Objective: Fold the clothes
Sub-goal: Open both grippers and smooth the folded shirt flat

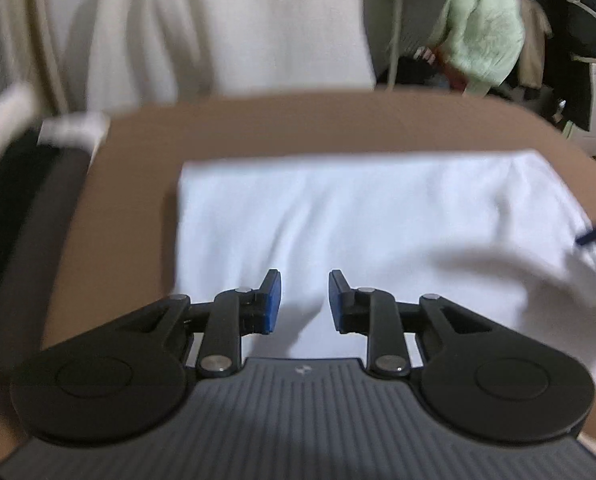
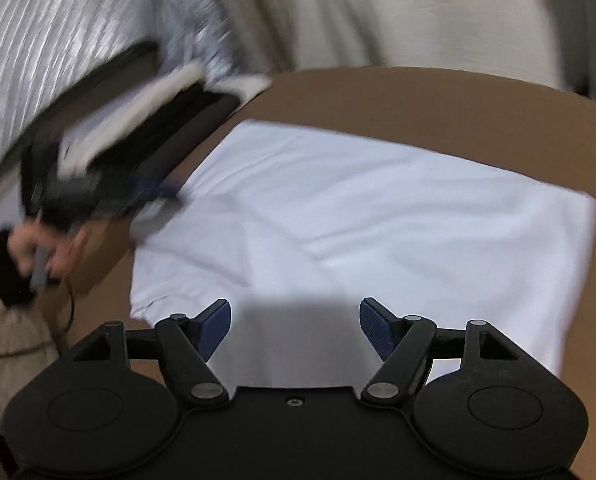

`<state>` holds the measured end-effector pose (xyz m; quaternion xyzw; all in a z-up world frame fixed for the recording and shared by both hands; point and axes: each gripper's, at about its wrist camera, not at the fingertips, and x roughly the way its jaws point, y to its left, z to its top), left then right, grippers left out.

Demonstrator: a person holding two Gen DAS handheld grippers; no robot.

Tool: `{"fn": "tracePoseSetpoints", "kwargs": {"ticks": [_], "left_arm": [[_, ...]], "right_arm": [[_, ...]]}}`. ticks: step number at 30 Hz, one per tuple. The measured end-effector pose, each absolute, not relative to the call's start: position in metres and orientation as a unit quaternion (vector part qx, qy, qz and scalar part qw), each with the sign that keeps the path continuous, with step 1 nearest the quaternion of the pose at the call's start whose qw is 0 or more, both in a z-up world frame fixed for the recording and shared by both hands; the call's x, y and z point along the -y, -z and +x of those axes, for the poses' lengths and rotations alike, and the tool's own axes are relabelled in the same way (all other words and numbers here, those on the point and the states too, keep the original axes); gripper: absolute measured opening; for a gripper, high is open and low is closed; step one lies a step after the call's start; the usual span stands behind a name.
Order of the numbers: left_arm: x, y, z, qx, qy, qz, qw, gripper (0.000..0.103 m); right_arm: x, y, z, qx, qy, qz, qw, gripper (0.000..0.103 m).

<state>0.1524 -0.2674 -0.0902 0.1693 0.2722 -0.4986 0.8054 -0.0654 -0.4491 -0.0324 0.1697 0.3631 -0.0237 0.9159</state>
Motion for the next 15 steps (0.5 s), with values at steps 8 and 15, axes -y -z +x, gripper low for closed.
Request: {"fn": "tracePoseSetpoints", "kwargs": {"ticks": [8,15], "left_arm": [[0.297,0.104,0.156,-0.355,0.575,0.095,0.731,0.045],[0.268,0.108,0.165,-0.449,0.561,0.016,0.696,0.046]], "right_arm": [[0.376,0.045,-0.009,-0.380,0.082,-0.072,0.918,0.066],[0.374,0.036,-0.042,-0.337,0.054,-0.060,0.938,0.013]]}}
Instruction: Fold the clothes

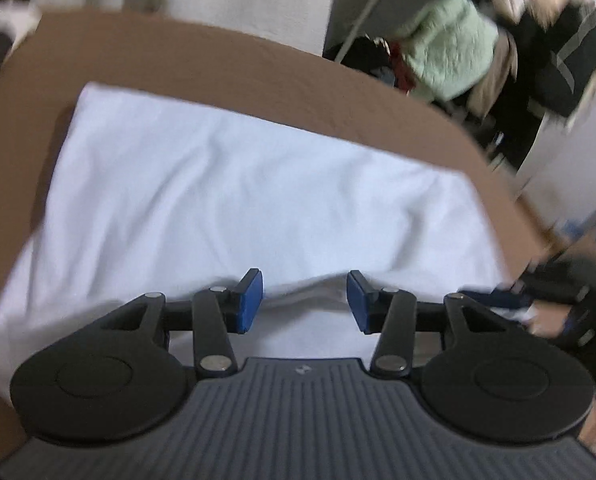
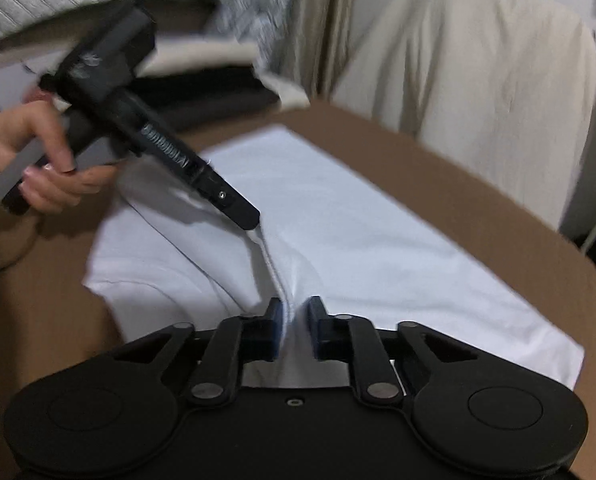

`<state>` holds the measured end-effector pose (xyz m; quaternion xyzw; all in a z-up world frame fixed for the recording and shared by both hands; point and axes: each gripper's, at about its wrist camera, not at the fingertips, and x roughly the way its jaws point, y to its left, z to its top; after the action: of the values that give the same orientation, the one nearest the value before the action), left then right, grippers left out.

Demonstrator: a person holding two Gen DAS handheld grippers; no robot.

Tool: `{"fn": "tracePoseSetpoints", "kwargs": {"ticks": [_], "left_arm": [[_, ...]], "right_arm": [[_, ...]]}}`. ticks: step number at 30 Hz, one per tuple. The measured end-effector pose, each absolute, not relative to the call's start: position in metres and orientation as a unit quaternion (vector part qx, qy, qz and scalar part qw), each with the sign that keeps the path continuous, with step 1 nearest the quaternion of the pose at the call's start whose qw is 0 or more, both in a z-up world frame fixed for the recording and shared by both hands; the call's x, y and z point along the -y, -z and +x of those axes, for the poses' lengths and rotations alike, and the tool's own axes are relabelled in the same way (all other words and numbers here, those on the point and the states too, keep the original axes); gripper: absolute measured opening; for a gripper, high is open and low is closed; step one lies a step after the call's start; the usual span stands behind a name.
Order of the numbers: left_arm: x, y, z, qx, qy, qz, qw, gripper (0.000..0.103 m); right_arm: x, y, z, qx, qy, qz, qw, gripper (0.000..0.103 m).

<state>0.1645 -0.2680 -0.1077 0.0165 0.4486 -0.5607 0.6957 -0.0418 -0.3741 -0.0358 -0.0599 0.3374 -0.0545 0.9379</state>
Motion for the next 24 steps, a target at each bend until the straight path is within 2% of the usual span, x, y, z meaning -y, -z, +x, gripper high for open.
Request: {"fn": "tracePoseSetpoints", "kwargs": {"ticks": [2,6,11,12,14,15,16,21,24], "left_arm": [[0.255,0.100,0.167,-0.460,0.548,-0.004,0.699,0.046],[0.235,0.086,0.160,-0.431,0.504,0.038,0.747,0.046],[0.222,0.089,0.162,-0.458,0.416,0.093,0.780,0.046],[0.220,0.093,0.162,-0.465,0.392,0.111,0.786,0.046],[0.213,0.104,0.162,-0.475,0.346,0.148,0.795,0.048],[0.207,0.107,0.163,-0.481,0.339,0.144,0.796,0.055],[0.200,0.109,0.165,-0.488,0.335,0.128,0.796,0.058],[0.171,0.112,0.169,-0.518,0.317,0.059,0.792,0.062],[0.166,0.114,0.171,-0.522,0.301,0.048,0.797,0.071]], "right_arm": [[0.370,0.031,-0.058,-0.326,0.044,-0.065,0.942,0.012],[0.369,0.035,-0.083,-0.333,-0.004,-0.024,0.943,0.011],[0.376,0.050,-0.098,-0.421,-0.072,0.027,0.904,0.013],[0.381,0.045,-0.107,-0.409,-0.067,0.040,0.909,0.016],[0.398,0.033,-0.128,-0.379,-0.043,0.084,0.921,0.050],[0.409,0.027,-0.139,-0.364,-0.029,0.113,0.924,0.055],[0.419,0.021,-0.151,-0.348,-0.015,0.141,0.927,0.057],[0.457,0.032,-0.205,-0.317,0.090,0.242,0.913,0.057],[0.463,0.043,-0.228,-0.288,0.130,0.266,0.911,0.057]]}}
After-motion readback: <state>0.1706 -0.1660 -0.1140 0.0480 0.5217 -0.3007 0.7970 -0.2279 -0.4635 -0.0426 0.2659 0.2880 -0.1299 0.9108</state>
